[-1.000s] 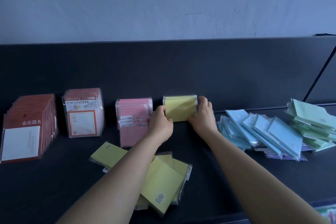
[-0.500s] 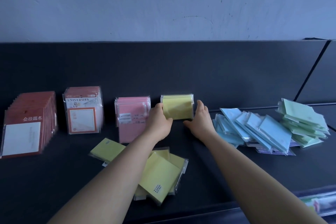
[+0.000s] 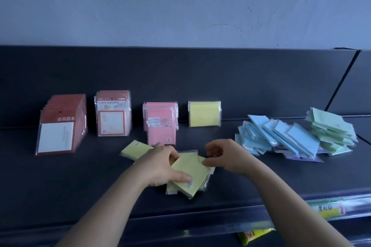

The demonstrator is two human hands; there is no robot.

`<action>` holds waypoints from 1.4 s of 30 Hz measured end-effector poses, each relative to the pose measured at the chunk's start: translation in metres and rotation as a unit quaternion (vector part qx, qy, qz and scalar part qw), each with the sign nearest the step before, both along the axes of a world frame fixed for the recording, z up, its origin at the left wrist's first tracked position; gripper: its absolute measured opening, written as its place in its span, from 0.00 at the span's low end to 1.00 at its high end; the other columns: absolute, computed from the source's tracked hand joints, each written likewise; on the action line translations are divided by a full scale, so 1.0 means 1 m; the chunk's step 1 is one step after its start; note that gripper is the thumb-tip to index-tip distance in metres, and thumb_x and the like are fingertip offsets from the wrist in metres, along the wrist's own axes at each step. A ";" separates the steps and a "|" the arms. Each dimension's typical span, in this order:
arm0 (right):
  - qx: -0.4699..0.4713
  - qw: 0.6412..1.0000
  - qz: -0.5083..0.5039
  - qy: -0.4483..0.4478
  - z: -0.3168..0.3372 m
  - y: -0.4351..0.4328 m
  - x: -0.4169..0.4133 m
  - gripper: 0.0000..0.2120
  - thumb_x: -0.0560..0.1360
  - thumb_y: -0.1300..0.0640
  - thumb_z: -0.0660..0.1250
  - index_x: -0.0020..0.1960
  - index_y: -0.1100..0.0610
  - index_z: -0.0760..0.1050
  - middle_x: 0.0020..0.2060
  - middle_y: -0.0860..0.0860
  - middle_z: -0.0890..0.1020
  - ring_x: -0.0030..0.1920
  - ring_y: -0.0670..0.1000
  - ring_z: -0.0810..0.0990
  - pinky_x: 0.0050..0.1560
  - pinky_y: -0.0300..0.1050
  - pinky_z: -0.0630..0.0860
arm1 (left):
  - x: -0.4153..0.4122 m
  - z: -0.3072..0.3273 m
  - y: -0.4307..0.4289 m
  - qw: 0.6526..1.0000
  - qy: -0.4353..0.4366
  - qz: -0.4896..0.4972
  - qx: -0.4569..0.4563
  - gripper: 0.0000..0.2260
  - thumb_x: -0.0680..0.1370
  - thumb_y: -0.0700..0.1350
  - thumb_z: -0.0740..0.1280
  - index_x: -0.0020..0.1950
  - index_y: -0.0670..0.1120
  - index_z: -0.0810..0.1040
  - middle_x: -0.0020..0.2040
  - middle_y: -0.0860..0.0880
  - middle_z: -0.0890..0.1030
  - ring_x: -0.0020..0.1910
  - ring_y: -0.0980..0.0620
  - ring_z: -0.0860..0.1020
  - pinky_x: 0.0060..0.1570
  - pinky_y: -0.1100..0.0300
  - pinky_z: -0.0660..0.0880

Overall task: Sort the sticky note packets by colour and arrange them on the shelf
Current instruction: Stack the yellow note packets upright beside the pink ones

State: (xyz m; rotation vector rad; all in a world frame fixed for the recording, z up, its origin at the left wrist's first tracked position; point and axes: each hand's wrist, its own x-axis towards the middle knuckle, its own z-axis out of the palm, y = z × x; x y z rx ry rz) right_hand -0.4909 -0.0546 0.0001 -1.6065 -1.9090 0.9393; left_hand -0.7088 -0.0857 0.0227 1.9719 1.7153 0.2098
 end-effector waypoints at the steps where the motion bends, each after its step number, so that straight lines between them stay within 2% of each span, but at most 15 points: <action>1: -0.005 1.000 0.004 -0.004 -0.002 -0.004 -0.003 0.20 0.70 0.55 0.75 0.61 0.56 0.76 0.51 0.50 0.81 0.52 0.48 0.80 0.52 0.40 0.77 | 0.000 -0.003 -0.002 1.000 -0.022 0.006 0.003 0.31 0.63 0.63 0.76 0.61 0.54 0.72 0.58 0.56 0.69 0.55 0.56 0.73 0.59 0.55 0.74; 5: 0.002 1.000 0.015 -0.005 -0.002 -0.011 -0.016 0.06 0.75 0.54 0.69 0.50 0.55 0.79 0.43 0.51 0.82 0.40 0.49 0.78 0.44 0.48 0.76 | -0.009 -0.005 -0.013 0.995 -0.097 0.024 0.006 0.15 0.68 0.52 0.78 0.47 0.55 0.73 0.53 0.55 0.73 0.49 0.58 0.76 0.49 0.61 0.74; 7: 0.004 1.000 0.014 -0.018 0.001 -0.013 -0.023 0.06 0.76 0.53 0.67 0.45 0.56 0.76 0.36 0.50 0.77 0.34 0.48 0.72 0.39 0.45 0.71 | -0.022 -0.004 -0.016 0.990 -0.130 0.050 0.003 0.15 0.70 0.48 0.77 0.50 0.53 0.73 0.49 0.55 0.78 0.46 0.57 0.78 0.45 0.60 0.75; 11: 0.007 0.997 0.006 -0.078 0.001 -0.010 -0.038 0.15 0.73 0.48 0.69 0.58 0.51 0.75 0.50 0.49 0.79 0.54 0.53 0.74 0.58 0.50 0.73 | -0.051 -0.004 -0.021 0.975 -0.193 0.111 0.003 0.14 0.74 0.42 0.72 0.56 0.50 0.72 0.50 0.50 0.81 0.46 0.50 0.81 0.47 0.52 0.80; 13: -0.001 0.998 -0.008 -0.070 0.001 -0.009 -0.042 0.14 0.70 0.48 0.72 0.53 0.47 0.75 0.48 0.49 0.79 0.54 0.53 0.75 0.57 0.51 0.75 | -0.058 -0.005 -0.024 0.972 -0.204 0.115 0.002 0.14 0.75 0.39 0.70 0.56 0.50 0.72 0.50 0.49 0.81 0.46 0.50 0.82 0.43 0.53 0.80; 16: 0.004 0.999 -0.029 -0.028 0.006 -0.012 -0.040 0.13 0.69 0.54 0.75 0.51 0.53 0.75 0.43 0.49 0.79 0.42 0.49 0.77 0.45 0.43 0.75 | -0.068 -0.006 -0.026 0.974 -0.177 0.141 0.014 0.13 0.73 0.39 0.70 0.54 0.50 0.72 0.49 0.50 0.81 0.46 0.48 0.81 0.44 0.50 0.80; 19: 0.014 0.996 -0.061 0.070 0.011 -0.015 -0.029 0.10 0.71 0.60 0.73 0.51 0.57 0.76 0.43 0.55 0.83 0.37 0.49 0.77 0.40 0.43 0.73 | -0.073 -0.007 -0.024 0.983 -0.097 0.150 0.037 0.18 0.72 0.44 0.71 0.60 0.49 0.72 0.55 0.50 0.77 0.50 0.48 0.79 0.47 0.46 0.80; 22: 0.015 0.974 -0.124 0.190 0.012 -0.014 -0.017 0.09 0.73 0.63 0.71 0.52 0.61 0.75 0.36 0.57 0.81 0.32 0.48 0.77 0.37 0.42 0.75 | -0.059 -0.005 -0.021 0.982 -0.036 0.129 0.131 0.25 0.74 0.51 0.69 0.70 0.49 0.69 0.67 0.49 0.70 0.65 0.47 0.69 0.59 0.50 0.74; 24: 0.010 0.956 -0.161 0.243 0.013 -0.013 -0.010 0.10 0.73 0.64 0.70 0.53 0.63 0.74 0.35 0.56 0.80 0.32 0.48 0.79 0.37 0.41 0.78 | -0.038 -0.001 -0.019 0.979 -0.075 0.099 0.162 0.26 0.77 0.54 0.67 0.73 0.48 0.67 0.70 0.50 0.70 0.67 0.50 0.69 0.62 0.57 0.69; 27: 0.000 0.942 -0.171 0.288 0.013 -0.011 -0.003 0.11 0.75 0.65 0.68 0.55 0.64 0.72 0.40 0.57 0.81 0.34 0.49 0.80 0.38 0.42 0.81 | 0.000 0.000 -0.010 0.977 -0.171 0.080 0.097 0.23 0.80 0.52 0.63 0.73 0.45 0.66 0.67 0.50 0.74 0.54 0.57 0.76 0.49 0.62 0.71; 29: 0.002 0.940 -0.171 0.296 0.011 -0.007 0.001 0.12 0.75 0.66 0.68 0.57 0.63 0.71 0.42 0.57 0.81 0.35 0.50 0.81 0.40 0.44 0.82 | 0.021 -0.008 0.004 0.973 -0.196 0.067 0.098 0.15 0.81 0.48 0.62 0.65 0.43 0.74 0.59 0.50 0.80 0.47 0.57 0.78 0.41 0.63 0.72; 31: 0.009 0.945 -0.175 0.277 0.007 0.001 0.005 0.14 0.75 0.66 0.68 0.58 0.61 0.71 0.43 0.57 0.81 0.36 0.51 0.82 0.41 0.46 0.82 | 0.037 -0.014 0.019 0.966 -0.209 0.080 0.127 0.08 0.80 0.43 0.63 0.56 0.44 0.78 0.51 0.49 0.83 0.45 0.54 0.80 0.39 0.61 0.74; 34: 0.041 0.958 -0.200 0.202 -0.001 0.018 0.013 0.14 0.72 0.61 0.71 0.56 0.56 0.72 0.44 0.54 0.83 0.41 0.54 0.83 0.46 0.53 0.82 | 0.055 -0.014 0.043 0.956 -0.218 0.115 0.158 0.09 0.79 0.38 0.63 0.57 0.44 0.77 0.50 0.49 0.81 0.45 0.50 0.80 0.42 0.58 0.79; 38: 0.079 0.966 -0.218 0.113 -0.005 0.044 0.016 0.13 0.72 0.58 0.71 0.55 0.55 0.73 0.44 0.48 0.81 0.42 0.48 0.79 0.35 0.40 0.72 | 0.069 -0.012 0.073 0.957 -0.179 0.139 0.180 0.06 0.78 0.37 0.63 0.52 0.45 0.75 0.48 0.49 0.79 0.44 0.49 0.78 0.40 0.59 0.75; 42: 0.094 0.973 -0.212 0.024 -0.010 0.074 0.010 0.10 0.73 0.61 0.64 0.54 0.55 0.72 0.50 0.52 0.78 0.45 0.52 0.77 0.38 0.44 0.72 | 0.077 -0.020 0.101 0.956 -0.138 0.173 0.191 0.02 0.77 0.36 0.64 0.45 0.41 0.74 0.43 0.46 0.78 0.40 0.47 0.75 0.37 0.57 0.71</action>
